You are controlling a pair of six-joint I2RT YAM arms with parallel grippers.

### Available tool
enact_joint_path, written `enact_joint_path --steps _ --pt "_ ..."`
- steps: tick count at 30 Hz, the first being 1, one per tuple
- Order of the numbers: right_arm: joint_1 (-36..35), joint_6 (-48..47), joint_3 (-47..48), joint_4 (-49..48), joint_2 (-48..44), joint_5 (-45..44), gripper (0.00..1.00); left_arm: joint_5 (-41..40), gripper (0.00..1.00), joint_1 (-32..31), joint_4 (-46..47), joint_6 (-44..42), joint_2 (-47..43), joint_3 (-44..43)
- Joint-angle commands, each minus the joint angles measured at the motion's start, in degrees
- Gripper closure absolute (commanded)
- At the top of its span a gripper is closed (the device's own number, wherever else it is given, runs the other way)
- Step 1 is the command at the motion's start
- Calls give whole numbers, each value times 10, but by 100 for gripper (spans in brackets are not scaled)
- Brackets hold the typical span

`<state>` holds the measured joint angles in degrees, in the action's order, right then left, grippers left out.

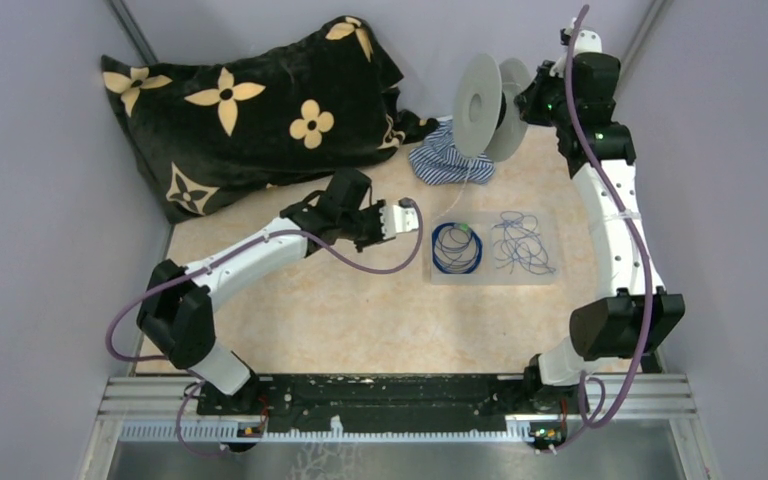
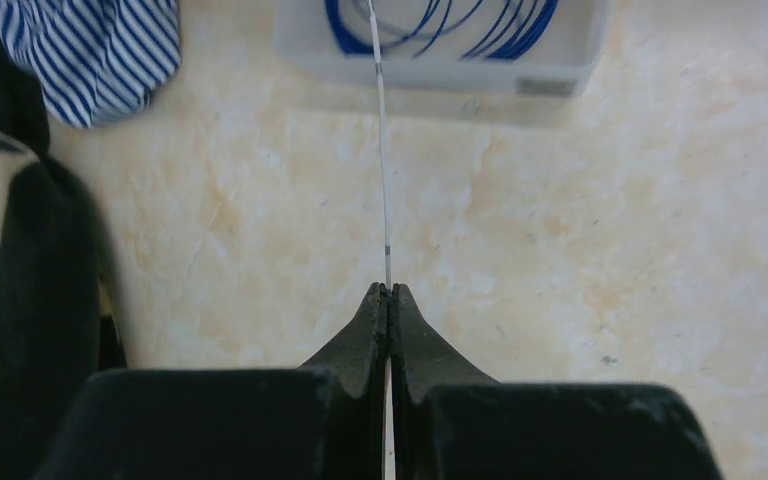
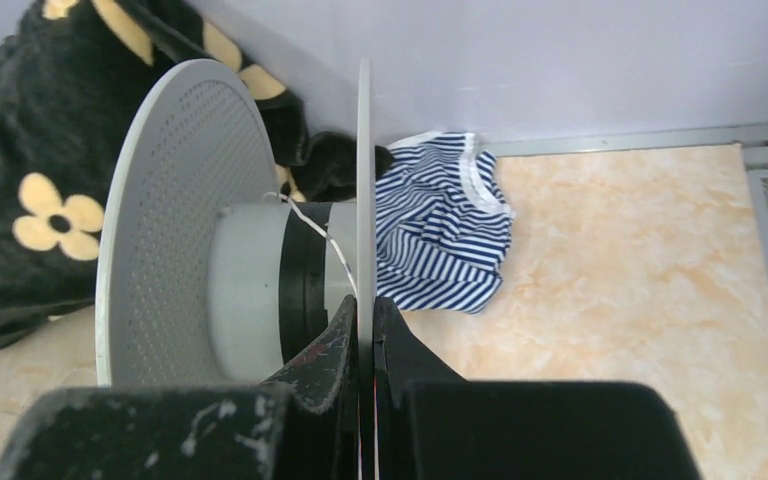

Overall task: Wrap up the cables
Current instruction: Wrap the cable around the cable reel.

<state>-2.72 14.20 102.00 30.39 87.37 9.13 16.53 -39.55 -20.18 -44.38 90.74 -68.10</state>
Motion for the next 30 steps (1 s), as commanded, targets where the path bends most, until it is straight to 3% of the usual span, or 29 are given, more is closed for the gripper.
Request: enact_joint_path --steps 1,11,20,30 --pt "-2 -27 -9 -95 -17 -47 100 30 100 -56 -82 -19 -5 -75" --pt "-54 -98 -77 -143 -27 -121 100 86 100 -137 -139 31 30 -204" --pt "-82 -143 -129 -149 -49 -116 100 41 100 -127 -107 114 31 -292" --pt "-95 -184 -208 -140 -90 -80 100 4 100 -74 -75 151 42 -384"
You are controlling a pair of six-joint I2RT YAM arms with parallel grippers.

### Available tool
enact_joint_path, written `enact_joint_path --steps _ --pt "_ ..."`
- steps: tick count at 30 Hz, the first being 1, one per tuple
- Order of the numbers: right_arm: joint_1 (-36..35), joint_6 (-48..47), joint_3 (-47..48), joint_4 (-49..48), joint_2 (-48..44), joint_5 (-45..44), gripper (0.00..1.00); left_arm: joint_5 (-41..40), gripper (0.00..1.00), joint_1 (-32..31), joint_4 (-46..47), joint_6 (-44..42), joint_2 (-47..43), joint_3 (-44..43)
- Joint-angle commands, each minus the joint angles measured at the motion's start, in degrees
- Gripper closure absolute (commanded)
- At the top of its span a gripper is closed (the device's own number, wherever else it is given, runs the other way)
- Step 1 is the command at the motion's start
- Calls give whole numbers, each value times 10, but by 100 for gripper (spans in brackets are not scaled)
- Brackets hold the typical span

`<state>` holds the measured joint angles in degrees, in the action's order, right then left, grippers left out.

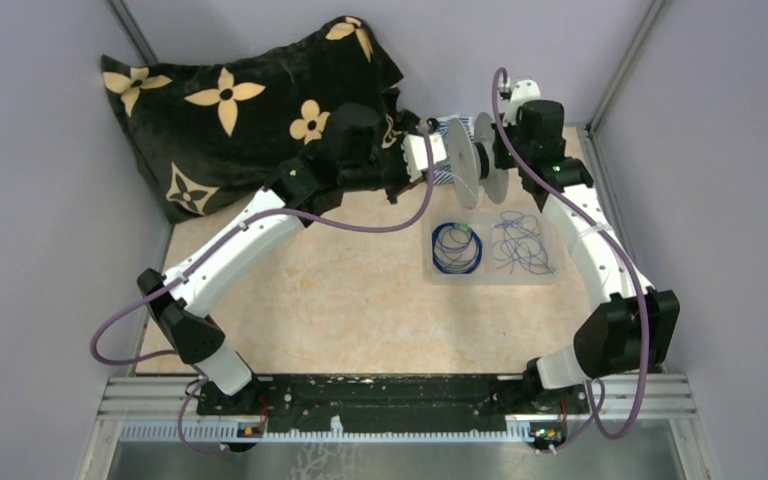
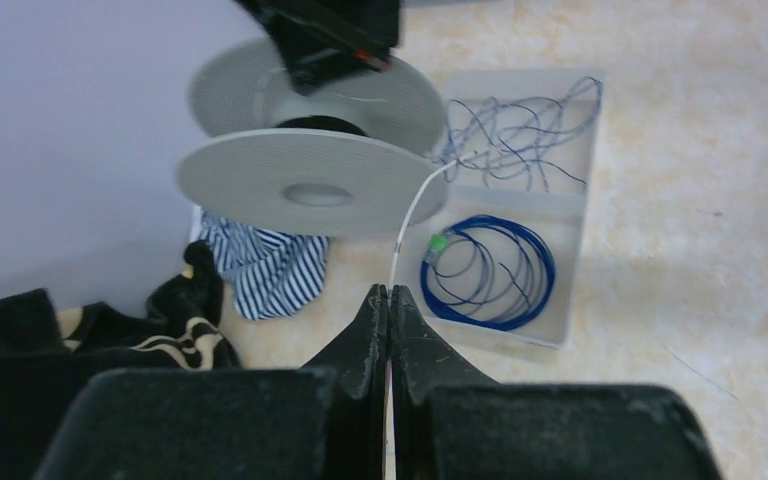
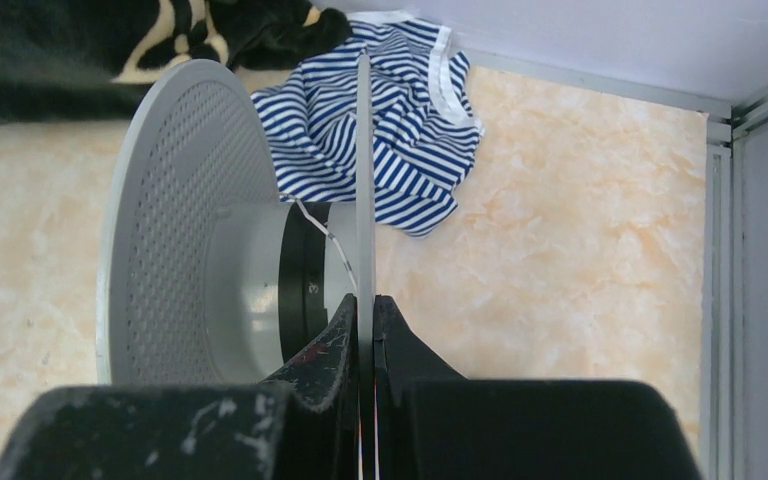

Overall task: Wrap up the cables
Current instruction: Wrap the cable around the cable reel.

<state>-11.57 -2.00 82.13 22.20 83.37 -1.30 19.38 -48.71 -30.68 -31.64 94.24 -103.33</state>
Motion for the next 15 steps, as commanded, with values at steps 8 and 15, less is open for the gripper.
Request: enact_joint_path --steps 8,15 --pt "-30 -55 -55 -35 -76 61 100 -23 100 71 81 64 18 -33" --pt "-56 -72 -86 -23 -89 73 100 -2 100 97 100 89 29 -39"
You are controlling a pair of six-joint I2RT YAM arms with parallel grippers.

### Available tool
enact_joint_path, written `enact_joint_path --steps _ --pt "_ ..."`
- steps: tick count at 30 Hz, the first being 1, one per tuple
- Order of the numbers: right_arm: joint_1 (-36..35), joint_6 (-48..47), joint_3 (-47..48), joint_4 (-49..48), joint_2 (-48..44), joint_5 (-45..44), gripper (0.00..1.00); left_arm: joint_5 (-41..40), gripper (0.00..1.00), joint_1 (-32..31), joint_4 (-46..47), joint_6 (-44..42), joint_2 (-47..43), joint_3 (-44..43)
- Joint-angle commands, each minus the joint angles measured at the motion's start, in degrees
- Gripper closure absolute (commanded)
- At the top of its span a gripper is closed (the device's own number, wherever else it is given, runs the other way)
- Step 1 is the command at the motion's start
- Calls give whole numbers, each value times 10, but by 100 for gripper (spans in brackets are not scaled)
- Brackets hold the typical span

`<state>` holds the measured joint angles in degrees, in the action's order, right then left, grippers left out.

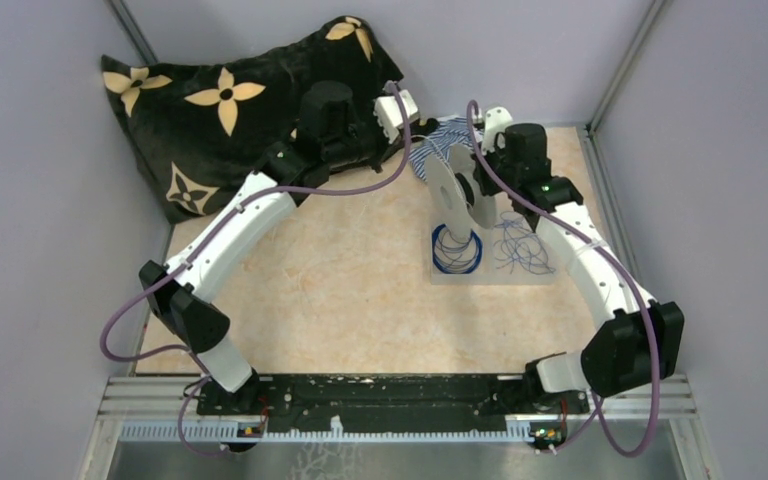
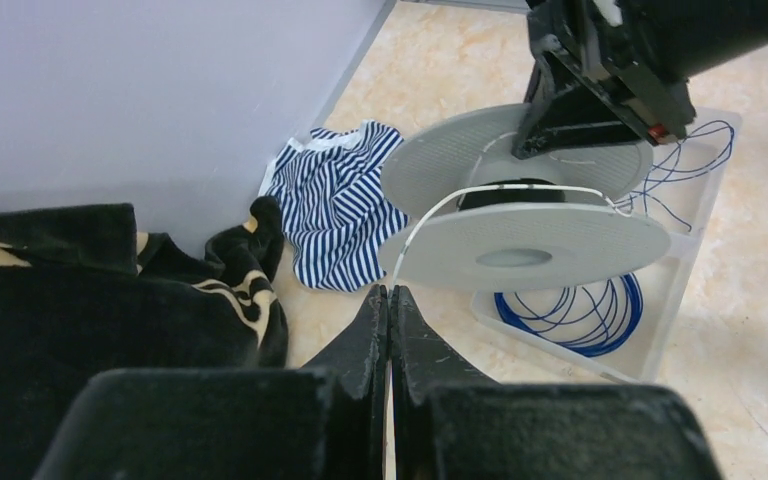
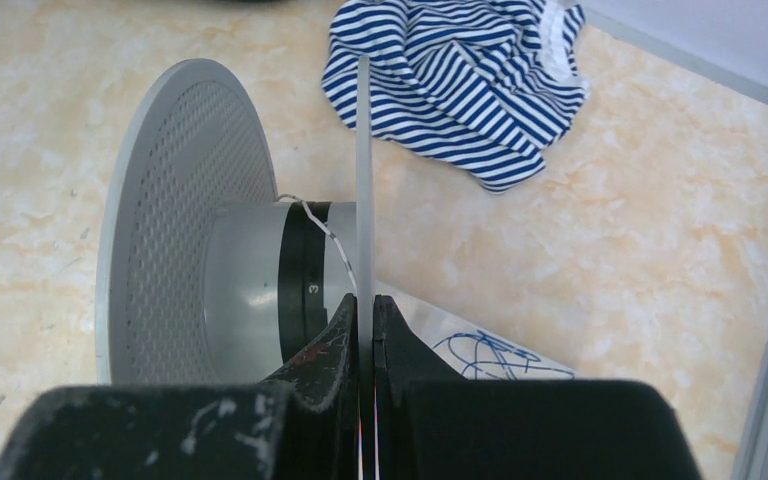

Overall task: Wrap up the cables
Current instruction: Wrap the cable around the cable reel.

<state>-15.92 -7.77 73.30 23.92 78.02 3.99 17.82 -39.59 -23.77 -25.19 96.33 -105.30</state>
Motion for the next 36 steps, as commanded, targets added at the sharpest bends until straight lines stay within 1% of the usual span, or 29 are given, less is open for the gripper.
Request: enact_joint_path --steps 1,5,8,15,21,25,29,32,36 --pt "-15 -17 -2 -39 -38 21 100 16 100 12 33 30 9 -22" --pt "-16 -31 -16 -31 -42 28 100 25 100 45 45 55 17 -31" --pt "-17 -41 -19 -15 -44 38 100 18 100 64 53 56 25 -29" --pt "-17 -57 -26 -3 -72 102 100 -8 100 92 74 48 44 4" --pt "-16 -40 10 19 -85 134 100 -3 100 123 115 61 38 81" --pt "-15 -9 54 39 -77 173 100 17 100 129 152 69 29 141" --pt "-10 31 98 49 -64 189 100 34 100 133 179 77 19 188" --pt "-3 54 131 57 -50 182 100 50 100 139 203 96 8 228" --pt "6 85 173 63 -31 155 100 93 100 144 246 125 -12 289"
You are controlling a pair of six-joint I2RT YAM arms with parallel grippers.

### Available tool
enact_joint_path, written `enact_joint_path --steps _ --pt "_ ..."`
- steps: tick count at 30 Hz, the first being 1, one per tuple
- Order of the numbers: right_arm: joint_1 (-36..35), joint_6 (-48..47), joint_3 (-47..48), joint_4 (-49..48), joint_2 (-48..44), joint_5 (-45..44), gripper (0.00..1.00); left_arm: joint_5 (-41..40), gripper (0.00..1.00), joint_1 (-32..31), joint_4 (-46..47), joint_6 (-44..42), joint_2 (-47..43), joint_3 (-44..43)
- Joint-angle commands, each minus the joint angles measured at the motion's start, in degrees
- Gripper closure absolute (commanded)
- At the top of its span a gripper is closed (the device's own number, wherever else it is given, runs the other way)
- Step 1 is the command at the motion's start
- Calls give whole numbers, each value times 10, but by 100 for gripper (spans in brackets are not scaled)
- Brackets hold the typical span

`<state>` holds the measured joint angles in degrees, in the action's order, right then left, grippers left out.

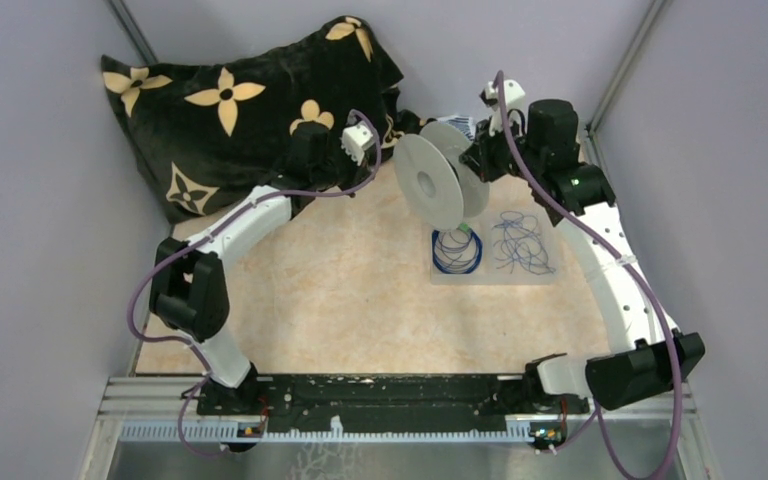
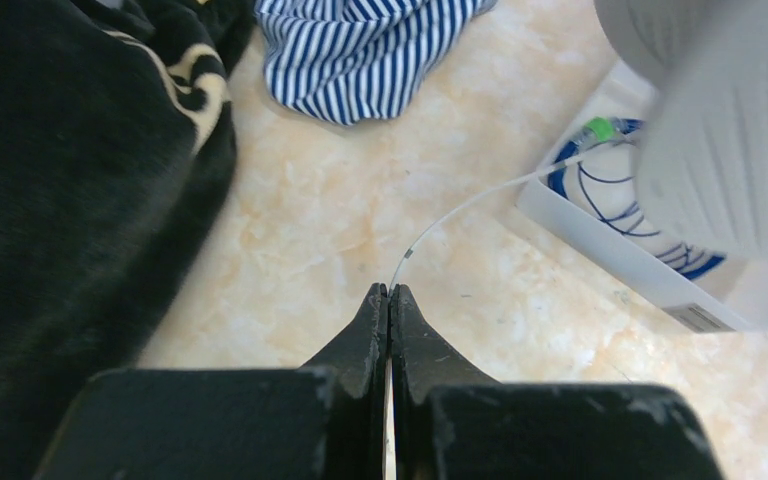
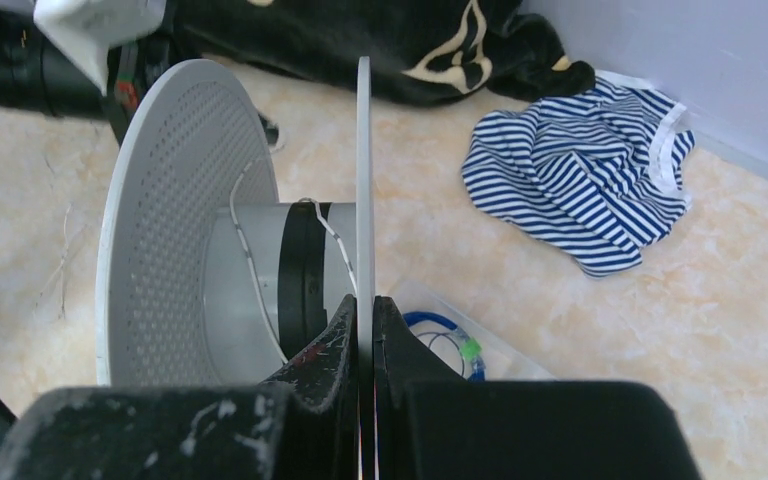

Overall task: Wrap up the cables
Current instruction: Wrap the cable around the cable reel.

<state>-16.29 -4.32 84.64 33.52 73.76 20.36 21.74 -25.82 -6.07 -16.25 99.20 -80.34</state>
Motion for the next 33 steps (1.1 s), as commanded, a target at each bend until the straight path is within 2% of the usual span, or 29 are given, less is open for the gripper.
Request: enact_joint_path --steps 1,3,6,13,19,27,33 --pt "11 59 65 -33 16 -13 100 68 100 7 82 42 -47 53" --pt "14 74 80 -35 23 -20 100 93 99 6 104 59 -54 78" --pt "16 91 94 -38 29 -30 100 137 92 7 118 76 -61 100" --pt "27 100 125 -35 28 -33 100 214 59 7 118 80 -70 141" --pt "35 101 144 -29 23 -34 100 241 43 7 72 31 -66 155" --pt "36 95 160 -7 21 -14 100 196 33 7 70 -76 -66 175" --pt "36 90 168 4 14 -5 100 180 28 7 -2 -166 -20 128"
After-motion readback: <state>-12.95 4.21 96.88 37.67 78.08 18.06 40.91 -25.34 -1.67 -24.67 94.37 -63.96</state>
